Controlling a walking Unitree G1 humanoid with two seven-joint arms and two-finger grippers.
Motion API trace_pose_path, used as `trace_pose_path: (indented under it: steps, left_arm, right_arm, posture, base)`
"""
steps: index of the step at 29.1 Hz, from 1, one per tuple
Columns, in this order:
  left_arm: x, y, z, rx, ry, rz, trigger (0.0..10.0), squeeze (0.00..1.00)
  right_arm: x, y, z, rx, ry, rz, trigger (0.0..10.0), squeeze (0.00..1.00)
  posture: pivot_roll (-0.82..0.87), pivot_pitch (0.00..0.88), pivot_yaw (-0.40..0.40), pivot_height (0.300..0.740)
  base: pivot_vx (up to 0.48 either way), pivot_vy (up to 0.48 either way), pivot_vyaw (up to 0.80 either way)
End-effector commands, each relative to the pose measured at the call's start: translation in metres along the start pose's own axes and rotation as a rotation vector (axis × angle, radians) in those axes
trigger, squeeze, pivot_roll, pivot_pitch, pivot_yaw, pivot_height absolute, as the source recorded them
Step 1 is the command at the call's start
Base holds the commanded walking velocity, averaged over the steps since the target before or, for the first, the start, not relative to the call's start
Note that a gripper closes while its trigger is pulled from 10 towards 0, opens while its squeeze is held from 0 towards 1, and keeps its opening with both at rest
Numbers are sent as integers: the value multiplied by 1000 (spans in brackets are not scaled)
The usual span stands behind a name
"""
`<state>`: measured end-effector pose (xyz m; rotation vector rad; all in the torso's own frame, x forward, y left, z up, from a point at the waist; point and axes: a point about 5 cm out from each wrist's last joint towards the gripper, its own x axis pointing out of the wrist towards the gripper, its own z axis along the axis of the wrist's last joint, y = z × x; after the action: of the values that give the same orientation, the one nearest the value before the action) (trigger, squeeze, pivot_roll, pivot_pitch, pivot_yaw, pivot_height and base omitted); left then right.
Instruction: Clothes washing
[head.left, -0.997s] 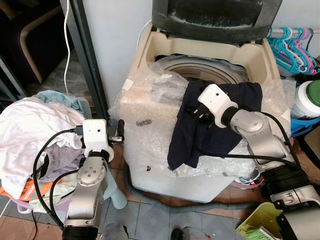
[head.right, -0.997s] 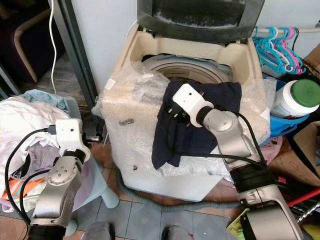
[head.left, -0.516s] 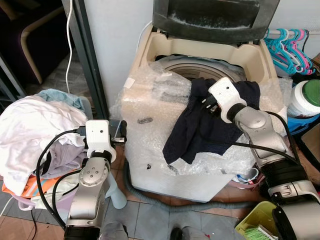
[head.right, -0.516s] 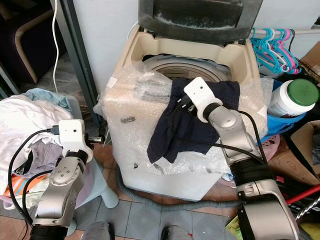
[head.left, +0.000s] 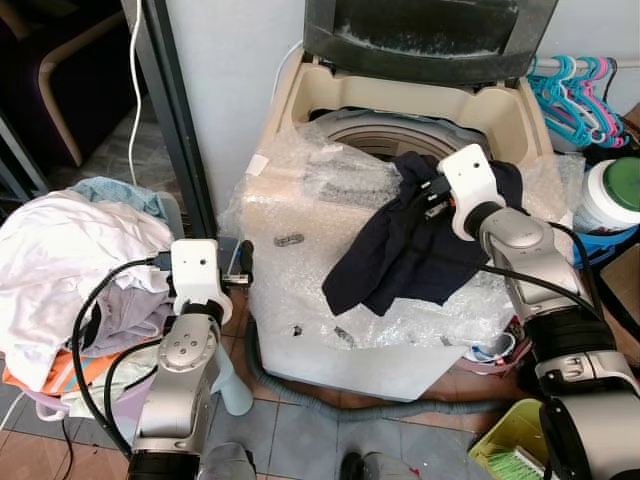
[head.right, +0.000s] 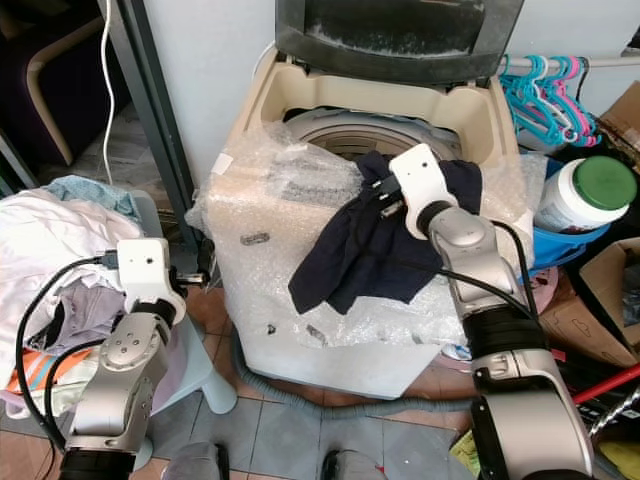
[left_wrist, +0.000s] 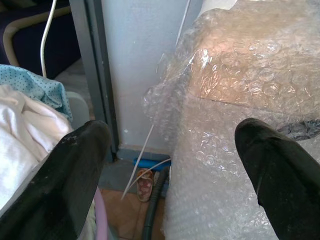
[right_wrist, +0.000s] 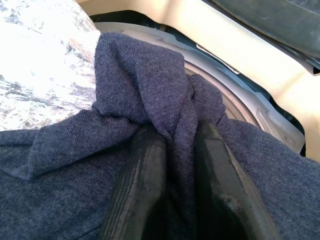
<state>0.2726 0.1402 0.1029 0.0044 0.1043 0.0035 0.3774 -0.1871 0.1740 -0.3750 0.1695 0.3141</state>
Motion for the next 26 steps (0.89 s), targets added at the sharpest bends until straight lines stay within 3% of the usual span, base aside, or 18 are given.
trace_pose_path:
  steps: [1,2,3,5,7,8,11,13,14,15,16,17,18,19,22,26]
  left_arm:
    - [3,-2,2,9,-2,-7,10000,0]
    - [4,-2,3,10,-6,-10,10000,0]
    - [4,-2,3,10,-6,-10,10000,0]
    - [5,-3,4,9,-10,-8,10000,0]
    - [5,-2,5,5,-17,-1,10000,0]
    - [5,-2,5,5,-17,-1,10000,0]
    - [3,0,5,4,-18,14,10000,0]
    - [2,0,4,3,-18,17,10000,0]
    - [2,1,4,4,-20,28,10000,0]
    - [2,1,4,4,-20,31,10000,0]
    - [2,1,5,3,-21,32,10000,0]
    - [2,0,5,1,-24,32,10000,0]
    - [2,-1,6,0,-27,32,10000,0]
    - [2,-1,6,0,-28,33,10000,0]
    - [3,-1,6,-1,-28,33,10000,0]
    - [4,-2,5,-1,-25,25,10000,0]
  right_arm:
    - [2,-23,7,18,5,-116,0,0]
    - [9,-36,33,28,-62,-182,0,0]
    - [9,-36,33,28,-62,-182,0,0]
    - [11,-47,65,62,-173,-245,0,0]
    - [9,-58,111,90,-338,-304,0,0]
    - [9,-58,111,90,-338,-304,0,0]
    - [4,-64,148,63,-473,-347,0,0]
    - [4,-63,153,43,-486,-353,0,0]
    - [10,-56,150,7,-445,-313,9843,0]
    - [11,-54,149,-1,-431,-301,9843,0]
    - [16,-49,140,-15,-371,-267,10000,1000]
    - [26,-37,117,-78,-214,-179,10000,1000]
    - [29,-30,104,-84,-158,-123,10000,1000]
    - [30,-28,100,-71,-154,-102,10000,1000]
    - [32,-20,84,-155,-107,-31,10000,1000]
    - [28,-24,73,-221,-105,-13,10000,1000]
  posture:
    - [34,59,-36,740]
    - [36,57,-38,740]
    - [36,57,-38,740]
    - [44,55,-41,740]
    - [48,54,-43,740]
    - [48,54,-43,740]
    - [61,53,-53,740]
    - [62,54,-56,740]
    - [64,55,-59,740]
    - [64,55,-59,740]
    - [65,56,-61,740]
    - [64,57,-63,740]
    - [63,57,-65,740]
    - [62,58,-65,740]
    - [57,59,-62,740]
    - [45,60,-56,740]
  base:
    - [0,0,0]
    - [0,0,0]
    - [0,0,0]
    - [0,0,0]
    - [0,0,0]
    - [0,0,0]
    - [0,0,0]
    - [0,0,0]
    - [0,0,0]
    - [0,0,0]
    - [0,0,0]
    - [0,0,0]
    - [0,0,0]
    - [0,0,0]
    - [0,0,0]
    - [0,0,0]
